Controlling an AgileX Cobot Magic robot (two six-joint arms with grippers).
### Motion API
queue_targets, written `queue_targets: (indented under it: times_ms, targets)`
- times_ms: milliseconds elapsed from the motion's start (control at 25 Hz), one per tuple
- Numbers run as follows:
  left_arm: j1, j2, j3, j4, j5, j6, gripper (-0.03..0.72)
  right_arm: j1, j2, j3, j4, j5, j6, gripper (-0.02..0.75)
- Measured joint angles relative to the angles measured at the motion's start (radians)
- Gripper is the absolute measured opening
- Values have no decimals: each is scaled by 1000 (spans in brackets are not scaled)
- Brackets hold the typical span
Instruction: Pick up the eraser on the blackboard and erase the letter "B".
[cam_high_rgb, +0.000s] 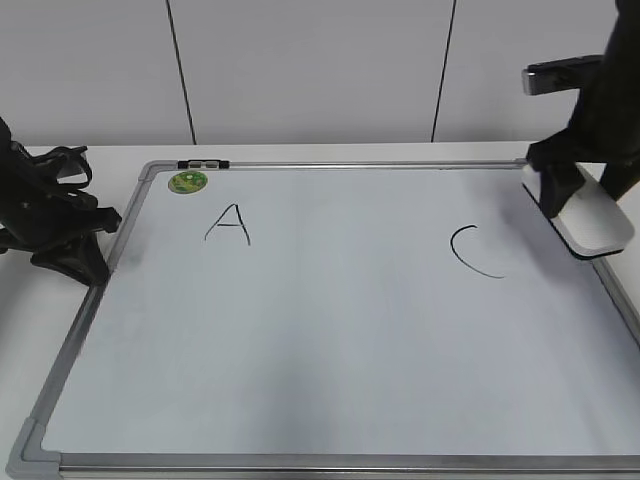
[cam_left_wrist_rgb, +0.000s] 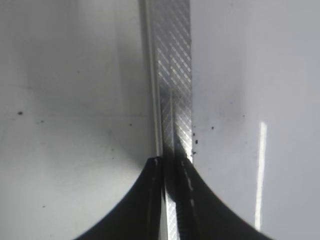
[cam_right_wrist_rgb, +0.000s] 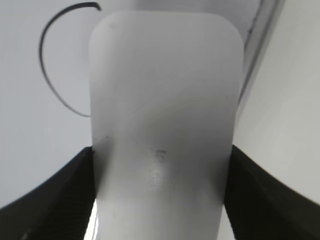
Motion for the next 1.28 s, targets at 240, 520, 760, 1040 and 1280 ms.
queue_targets:
  times_ms: [240, 520, 760, 1040, 1280]
  targets:
    - [0, 0, 0, 0, 2, 0, 38, -125, 0, 66, 93, -56, 5, 535]
    - [0, 0, 0, 0, 2, 0, 38, -142, 0, 95, 150, -114, -17, 536]
    - [0, 0, 0, 0, 2, 0, 38, -142, 29, 95, 160, -132, -26, 536]
    - [0, 0, 0, 0, 2, 0, 38, -142, 83, 95, 160, -159, -44, 550]
    - [0, 0, 0, 0, 2, 0, 38, -142, 117, 95, 160, -172, -48, 553]
